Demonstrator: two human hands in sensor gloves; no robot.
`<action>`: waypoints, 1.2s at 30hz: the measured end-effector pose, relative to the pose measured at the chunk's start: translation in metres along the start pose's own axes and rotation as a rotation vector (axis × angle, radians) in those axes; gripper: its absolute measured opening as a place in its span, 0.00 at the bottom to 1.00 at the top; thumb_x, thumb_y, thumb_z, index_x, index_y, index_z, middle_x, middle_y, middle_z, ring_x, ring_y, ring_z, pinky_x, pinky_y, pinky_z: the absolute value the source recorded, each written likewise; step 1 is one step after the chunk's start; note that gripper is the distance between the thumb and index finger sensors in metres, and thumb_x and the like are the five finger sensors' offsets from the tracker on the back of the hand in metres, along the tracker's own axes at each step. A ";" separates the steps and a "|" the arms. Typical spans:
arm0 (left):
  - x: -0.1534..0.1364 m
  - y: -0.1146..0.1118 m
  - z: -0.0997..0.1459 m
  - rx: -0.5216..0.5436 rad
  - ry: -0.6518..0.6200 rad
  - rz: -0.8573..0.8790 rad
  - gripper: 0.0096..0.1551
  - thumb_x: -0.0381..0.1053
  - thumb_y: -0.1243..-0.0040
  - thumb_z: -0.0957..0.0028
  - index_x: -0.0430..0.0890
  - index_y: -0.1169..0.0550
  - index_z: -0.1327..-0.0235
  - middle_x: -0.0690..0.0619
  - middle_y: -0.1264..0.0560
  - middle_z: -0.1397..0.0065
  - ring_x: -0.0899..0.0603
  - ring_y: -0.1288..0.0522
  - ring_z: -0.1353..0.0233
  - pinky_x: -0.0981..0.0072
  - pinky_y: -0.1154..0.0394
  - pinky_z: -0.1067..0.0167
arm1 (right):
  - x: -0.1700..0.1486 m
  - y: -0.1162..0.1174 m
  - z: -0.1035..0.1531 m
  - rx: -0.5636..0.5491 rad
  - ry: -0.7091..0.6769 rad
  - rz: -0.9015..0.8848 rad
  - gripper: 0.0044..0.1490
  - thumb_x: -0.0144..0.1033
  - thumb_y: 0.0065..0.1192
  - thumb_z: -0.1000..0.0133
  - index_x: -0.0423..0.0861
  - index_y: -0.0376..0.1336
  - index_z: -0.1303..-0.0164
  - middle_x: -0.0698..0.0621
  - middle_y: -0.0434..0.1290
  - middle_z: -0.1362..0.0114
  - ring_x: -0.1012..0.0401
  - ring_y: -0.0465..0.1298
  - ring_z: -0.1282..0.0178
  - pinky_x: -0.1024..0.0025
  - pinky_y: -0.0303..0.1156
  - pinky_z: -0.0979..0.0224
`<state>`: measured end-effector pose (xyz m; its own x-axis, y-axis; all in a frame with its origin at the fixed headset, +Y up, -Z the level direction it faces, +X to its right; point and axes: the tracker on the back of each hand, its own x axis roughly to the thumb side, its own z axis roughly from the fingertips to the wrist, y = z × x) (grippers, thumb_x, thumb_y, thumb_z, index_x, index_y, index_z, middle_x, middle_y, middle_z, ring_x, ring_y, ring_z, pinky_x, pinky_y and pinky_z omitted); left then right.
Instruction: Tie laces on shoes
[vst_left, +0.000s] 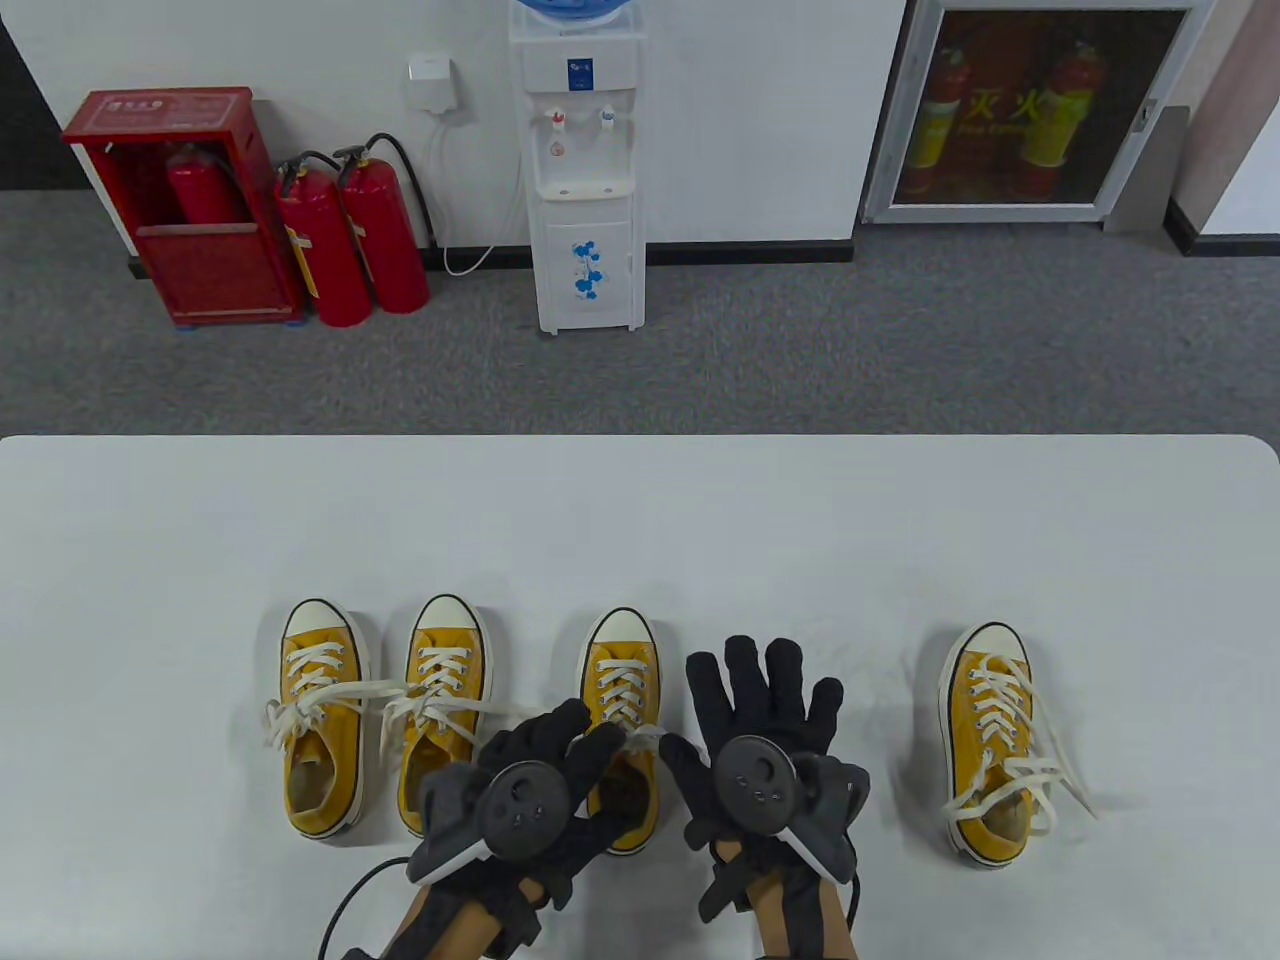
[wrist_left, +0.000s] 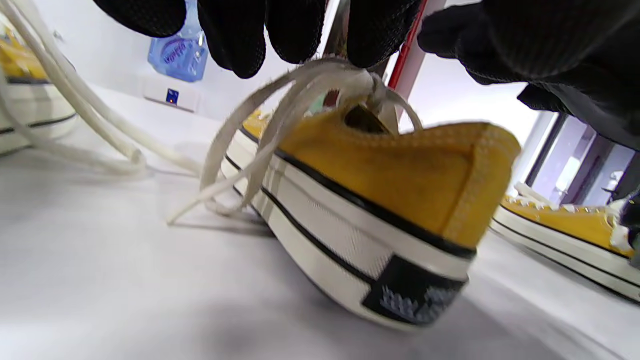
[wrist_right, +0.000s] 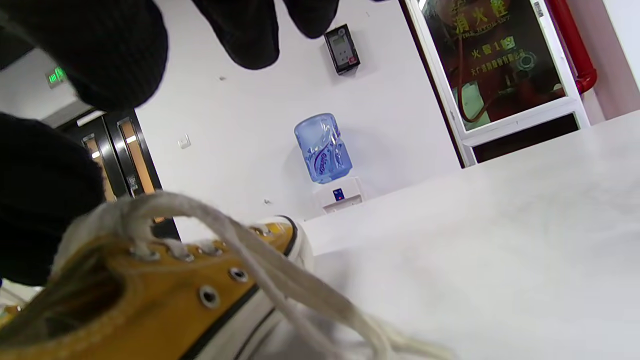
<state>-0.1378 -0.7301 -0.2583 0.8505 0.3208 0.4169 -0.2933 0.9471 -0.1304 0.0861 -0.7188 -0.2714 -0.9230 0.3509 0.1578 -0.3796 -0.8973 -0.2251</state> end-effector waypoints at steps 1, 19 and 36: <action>0.000 -0.001 0.000 -0.011 -0.006 0.002 0.48 0.76 0.42 0.52 0.61 0.37 0.18 0.44 0.45 0.11 0.30 0.37 0.16 0.25 0.42 0.27 | 0.000 0.000 0.000 0.000 0.002 0.004 0.52 0.64 0.63 0.50 0.55 0.51 0.17 0.52 0.39 0.11 0.40 0.35 0.12 0.26 0.26 0.26; 0.000 -0.022 -0.006 -0.184 0.025 -0.112 0.43 0.78 0.41 0.56 0.62 0.28 0.26 0.42 0.47 0.11 0.31 0.33 0.20 0.27 0.38 0.29 | -0.017 0.011 -0.003 0.080 0.086 -0.001 0.52 0.63 0.62 0.50 0.54 0.51 0.17 0.51 0.38 0.12 0.39 0.36 0.12 0.25 0.26 0.26; 0.001 -0.026 -0.010 -0.200 0.036 -0.138 0.37 0.77 0.39 0.57 0.61 0.24 0.36 0.38 0.30 0.23 0.35 0.20 0.33 0.32 0.30 0.33 | -0.019 0.011 -0.003 0.092 0.108 -0.017 0.51 0.62 0.62 0.49 0.53 0.53 0.17 0.50 0.39 0.12 0.39 0.38 0.12 0.25 0.27 0.27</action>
<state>-0.1252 -0.7539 -0.2633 0.8926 0.1851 0.4111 -0.0843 0.9643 -0.2512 0.0990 -0.7340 -0.2798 -0.9198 0.3884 0.0558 -0.3924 -0.9100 -0.1336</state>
